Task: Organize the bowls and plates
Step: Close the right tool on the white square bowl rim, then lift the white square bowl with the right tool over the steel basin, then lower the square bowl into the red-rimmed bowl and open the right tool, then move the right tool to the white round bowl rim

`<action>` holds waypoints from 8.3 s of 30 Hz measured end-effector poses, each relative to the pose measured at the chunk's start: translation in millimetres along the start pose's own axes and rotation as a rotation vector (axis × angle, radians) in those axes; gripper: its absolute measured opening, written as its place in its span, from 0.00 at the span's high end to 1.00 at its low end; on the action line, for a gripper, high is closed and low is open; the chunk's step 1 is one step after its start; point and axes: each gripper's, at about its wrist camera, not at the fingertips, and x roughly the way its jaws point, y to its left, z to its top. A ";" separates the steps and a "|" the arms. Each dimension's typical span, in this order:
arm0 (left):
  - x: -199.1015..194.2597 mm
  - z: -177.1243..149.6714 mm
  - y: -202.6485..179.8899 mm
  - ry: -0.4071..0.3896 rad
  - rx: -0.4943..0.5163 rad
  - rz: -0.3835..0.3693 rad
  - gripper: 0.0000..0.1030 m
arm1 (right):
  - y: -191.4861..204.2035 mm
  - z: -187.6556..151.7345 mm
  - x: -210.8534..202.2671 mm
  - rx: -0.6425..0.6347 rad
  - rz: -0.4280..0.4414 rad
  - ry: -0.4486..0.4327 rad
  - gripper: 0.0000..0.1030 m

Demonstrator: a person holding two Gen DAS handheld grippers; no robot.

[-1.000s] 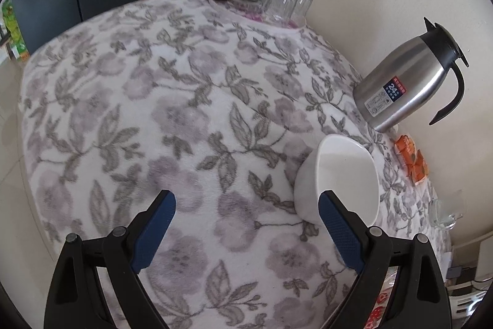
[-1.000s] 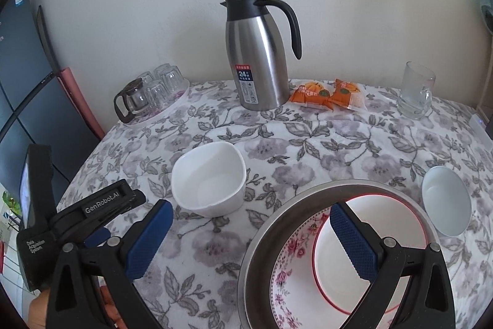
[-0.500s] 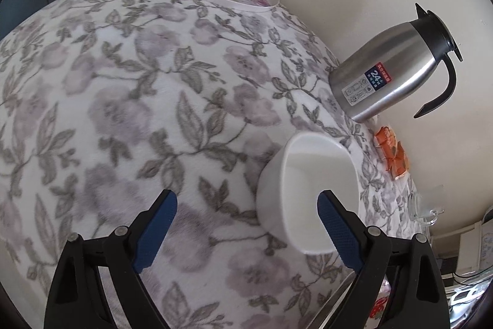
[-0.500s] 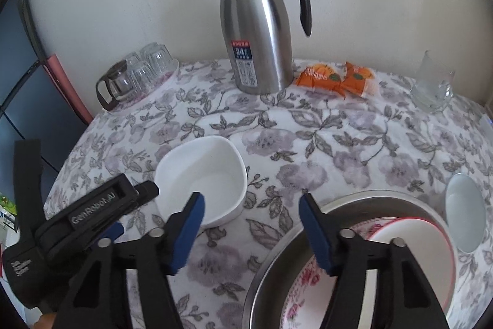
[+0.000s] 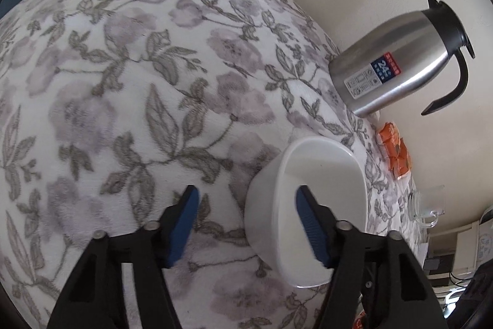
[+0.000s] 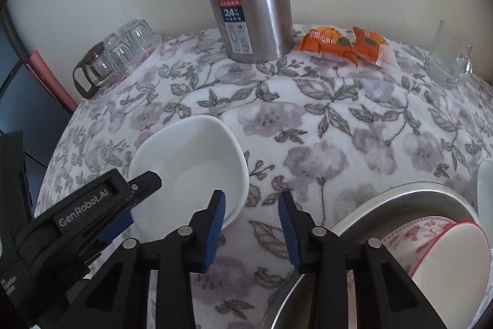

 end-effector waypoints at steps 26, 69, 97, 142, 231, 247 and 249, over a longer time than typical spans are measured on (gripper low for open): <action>28.8 5.1 -7.8 0.045 0.026 0.024 0.76 | 9.9 8.0 34.5 -0.016 0.002 0.046 0.82; -102.9 -53.3 -89.3 -0.111 0.318 -0.073 0.89 | -39.1 -17.9 -129.1 0.077 0.064 -0.208 0.85; -114.6 -149.3 -175.3 -0.078 0.500 -0.114 0.88 | -152.5 -63.8 -187.6 0.247 0.026 -0.260 0.85; -52.9 -160.0 -159.7 0.148 0.422 -0.029 0.89 | -171.9 -73.4 -140.9 0.282 0.031 -0.069 0.84; -107.8 -178.5 -202.3 -0.175 0.506 0.023 0.08 | -280.6 -85.2 -186.0 0.427 -0.142 -0.206 0.00; -88.2 -224.2 -290.9 -0.108 0.690 -0.114 0.08 | -352.8 -102.6 -171.1 0.580 -0.115 -0.201 0.00; -82.1 -230.5 -298.6 -0.096 0.714 -0.102 0.08 | -355.5 -102.2 -164.9 0.582 -0.108 -0.195 0.00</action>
